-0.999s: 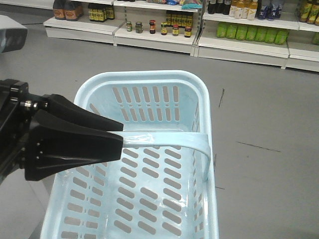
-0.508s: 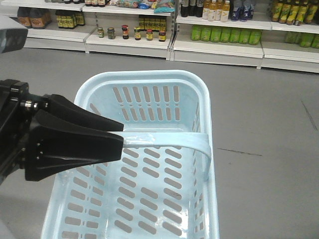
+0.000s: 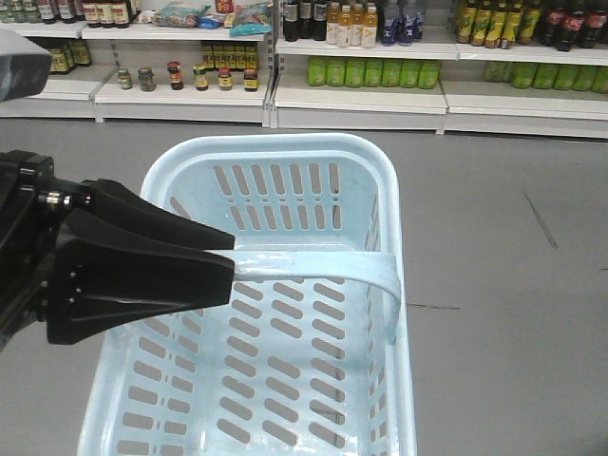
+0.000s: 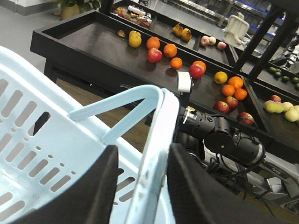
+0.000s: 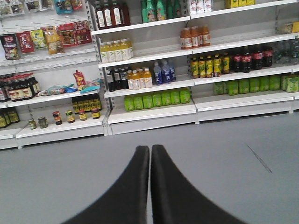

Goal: Pick three apples into basket with both arms
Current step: 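Drive the base across the floor carrying the basket in the left gripper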

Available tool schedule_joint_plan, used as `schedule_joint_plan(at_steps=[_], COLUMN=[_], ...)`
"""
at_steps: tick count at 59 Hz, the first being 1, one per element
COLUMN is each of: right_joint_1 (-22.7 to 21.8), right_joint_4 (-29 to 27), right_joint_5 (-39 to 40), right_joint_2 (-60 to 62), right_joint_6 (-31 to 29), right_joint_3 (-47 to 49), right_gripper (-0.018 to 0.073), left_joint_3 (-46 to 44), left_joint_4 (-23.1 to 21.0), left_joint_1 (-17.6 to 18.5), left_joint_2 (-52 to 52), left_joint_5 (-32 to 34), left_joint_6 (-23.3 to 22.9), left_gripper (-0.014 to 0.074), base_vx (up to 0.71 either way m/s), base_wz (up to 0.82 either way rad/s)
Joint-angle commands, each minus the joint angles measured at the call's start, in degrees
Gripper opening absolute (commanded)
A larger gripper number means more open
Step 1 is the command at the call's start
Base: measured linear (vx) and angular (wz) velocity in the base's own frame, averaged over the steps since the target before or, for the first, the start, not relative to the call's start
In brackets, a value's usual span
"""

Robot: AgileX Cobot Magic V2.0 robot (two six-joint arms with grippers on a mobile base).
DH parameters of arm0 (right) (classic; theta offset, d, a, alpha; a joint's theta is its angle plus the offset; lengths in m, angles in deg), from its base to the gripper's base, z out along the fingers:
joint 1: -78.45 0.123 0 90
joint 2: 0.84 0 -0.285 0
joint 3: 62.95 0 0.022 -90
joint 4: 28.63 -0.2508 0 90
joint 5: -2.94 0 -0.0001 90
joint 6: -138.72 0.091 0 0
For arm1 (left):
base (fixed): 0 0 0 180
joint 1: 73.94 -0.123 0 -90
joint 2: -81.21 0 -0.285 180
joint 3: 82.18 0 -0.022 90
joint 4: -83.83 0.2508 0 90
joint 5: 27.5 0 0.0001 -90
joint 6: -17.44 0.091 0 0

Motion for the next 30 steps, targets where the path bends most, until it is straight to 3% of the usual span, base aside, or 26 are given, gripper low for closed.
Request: schedule_joint_plan(at_steps=[1,30], right_joint_1=[0.1,0.1], right_joint_4=[0.6,0.6], right_joint_5=[4.2,4.3], right_joint_2=[0.7,0.7], right_joint_6=[-0.3,-0.3], right_joint_3=[-0.8,-0.8], right_gripper=[-0.0004,-0.0004], left_joint_3=[-1.5,-1.5], left_joint_4=[1.0,1.0], left_joint_1=[0.3,0.3], left_joint_2=[0.8,0.8], left_joint_5=[7.3,7.3], left_joint_6=[0.4,0.4], left_gripper=[-0.0006,-0.0006], base_vx=[0.23,0.18], base_wz=[-0.25,-0.37])
